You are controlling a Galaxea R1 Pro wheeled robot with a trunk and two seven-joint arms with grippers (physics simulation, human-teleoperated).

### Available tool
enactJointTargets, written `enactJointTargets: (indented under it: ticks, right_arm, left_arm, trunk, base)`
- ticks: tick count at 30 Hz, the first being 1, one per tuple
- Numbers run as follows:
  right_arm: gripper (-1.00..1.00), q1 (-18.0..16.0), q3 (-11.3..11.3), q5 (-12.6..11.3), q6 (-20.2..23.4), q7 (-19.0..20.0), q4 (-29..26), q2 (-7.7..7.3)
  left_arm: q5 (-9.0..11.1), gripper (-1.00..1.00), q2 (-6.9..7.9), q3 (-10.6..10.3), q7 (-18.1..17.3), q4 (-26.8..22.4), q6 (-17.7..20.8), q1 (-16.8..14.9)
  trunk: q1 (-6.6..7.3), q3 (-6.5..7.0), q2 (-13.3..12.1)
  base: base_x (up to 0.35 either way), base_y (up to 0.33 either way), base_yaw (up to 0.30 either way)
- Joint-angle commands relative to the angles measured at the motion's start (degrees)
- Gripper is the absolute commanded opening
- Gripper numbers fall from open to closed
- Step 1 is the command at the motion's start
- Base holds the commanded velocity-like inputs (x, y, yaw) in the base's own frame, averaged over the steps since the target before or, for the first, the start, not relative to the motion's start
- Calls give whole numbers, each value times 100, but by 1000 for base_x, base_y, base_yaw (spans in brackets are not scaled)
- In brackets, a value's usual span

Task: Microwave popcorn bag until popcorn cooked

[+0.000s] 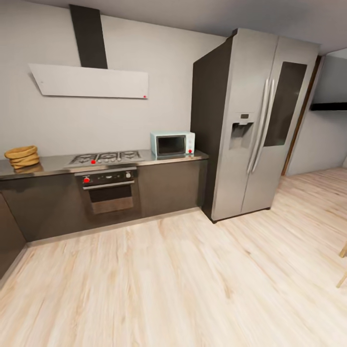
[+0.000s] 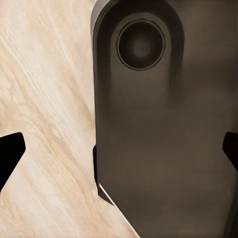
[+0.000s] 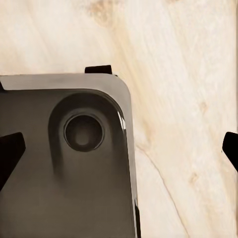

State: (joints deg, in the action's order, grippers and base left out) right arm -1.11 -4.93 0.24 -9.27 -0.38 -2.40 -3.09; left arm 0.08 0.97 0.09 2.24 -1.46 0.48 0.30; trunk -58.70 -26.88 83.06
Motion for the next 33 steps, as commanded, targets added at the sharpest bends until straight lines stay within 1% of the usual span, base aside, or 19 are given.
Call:
enactJointTargets:
  ticks: [1, 9, 33]
  right_arm:
    - [100, -3, -43, 3, -22, 3, 4, 1]
    - [100, -3, -43, 3, -22, 3, 6, 1]
    - [100, -3, -43, 3, -22, 3, 4, 1]
  left_arm:
    - [1, 100, 0, 0, 13, -13, 5, 2]
    - [1, 100, 0, 0, 14, -13, 3, 2]
    - [1, 100, 0, 0, 14, -13, 1, 2]
  trunk:
    - [-3, -5, 2]
    - [-3, -5, 2]
    - [-3, -5, 2]
  base:
    - [324, -95, 2]
    - [328, -93, 9]
    - [329, -93, 166]
